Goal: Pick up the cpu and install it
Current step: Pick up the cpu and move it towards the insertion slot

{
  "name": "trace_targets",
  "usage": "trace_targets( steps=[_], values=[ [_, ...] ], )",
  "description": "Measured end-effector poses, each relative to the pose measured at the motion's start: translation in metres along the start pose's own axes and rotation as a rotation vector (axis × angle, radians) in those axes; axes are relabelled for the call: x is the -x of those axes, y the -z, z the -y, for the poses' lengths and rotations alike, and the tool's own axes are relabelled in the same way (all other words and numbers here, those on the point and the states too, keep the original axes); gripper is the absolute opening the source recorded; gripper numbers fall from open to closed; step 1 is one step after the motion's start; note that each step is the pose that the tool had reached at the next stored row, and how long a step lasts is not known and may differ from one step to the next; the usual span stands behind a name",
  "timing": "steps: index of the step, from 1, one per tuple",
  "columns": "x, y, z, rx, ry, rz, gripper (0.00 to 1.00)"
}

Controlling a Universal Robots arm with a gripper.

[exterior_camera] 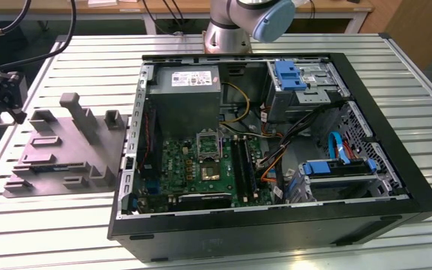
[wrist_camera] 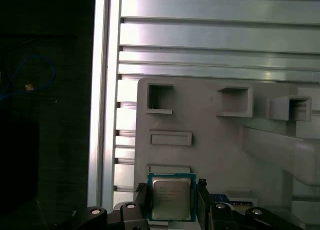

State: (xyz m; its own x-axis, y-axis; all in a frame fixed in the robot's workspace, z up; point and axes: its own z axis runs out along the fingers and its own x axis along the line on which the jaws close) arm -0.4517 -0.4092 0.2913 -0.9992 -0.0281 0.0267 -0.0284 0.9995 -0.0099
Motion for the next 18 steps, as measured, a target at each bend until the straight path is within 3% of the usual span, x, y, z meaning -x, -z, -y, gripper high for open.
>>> trace_targets(
  steps=[18],
  values=[
    [-0.0002, 0.0067, 0.0001, 0.0000, 0.000, 0.0000, 0.47]
  ],
)
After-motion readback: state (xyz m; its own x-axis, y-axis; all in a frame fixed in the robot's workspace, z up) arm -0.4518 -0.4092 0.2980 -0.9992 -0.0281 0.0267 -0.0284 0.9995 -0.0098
